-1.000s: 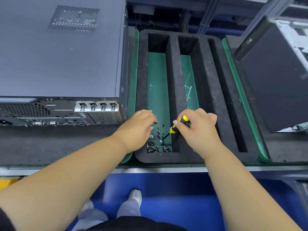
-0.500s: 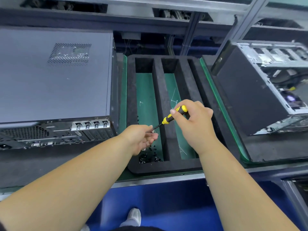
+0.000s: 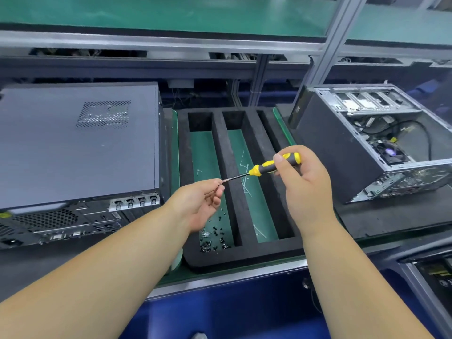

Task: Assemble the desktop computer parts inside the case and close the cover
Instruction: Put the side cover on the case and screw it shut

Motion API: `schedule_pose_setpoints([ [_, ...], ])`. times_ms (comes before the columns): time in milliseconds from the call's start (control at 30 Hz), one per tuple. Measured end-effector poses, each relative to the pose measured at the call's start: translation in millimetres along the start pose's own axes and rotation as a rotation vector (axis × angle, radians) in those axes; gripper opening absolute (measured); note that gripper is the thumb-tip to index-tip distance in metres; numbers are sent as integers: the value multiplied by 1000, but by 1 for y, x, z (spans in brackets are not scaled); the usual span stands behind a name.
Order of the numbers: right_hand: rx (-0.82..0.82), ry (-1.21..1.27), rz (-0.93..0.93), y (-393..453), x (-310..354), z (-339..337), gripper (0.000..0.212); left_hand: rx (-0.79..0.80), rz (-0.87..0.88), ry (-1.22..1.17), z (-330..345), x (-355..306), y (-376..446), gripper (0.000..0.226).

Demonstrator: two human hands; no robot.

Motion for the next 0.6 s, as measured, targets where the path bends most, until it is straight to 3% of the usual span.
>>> schedule_pose_setpoints([
  [267, -20, 29, -38, -16, 38, 7, 12, 183, 103, 95, -9, -32, -34, 10],
  [600, 10, 43, -124, -63, 119, 53, 9, 230, 190, 217, -68, -86, -87, 14],
])
Point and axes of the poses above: each hand's wrist, its own y-axis towards the middle knuckle, its own z-axis out of the palm, x = y × z, the point moved 6 cm from there along y, towards the middle knuckle, and after that the axes turned 9 degrees about -y, right-handed, at the moved point
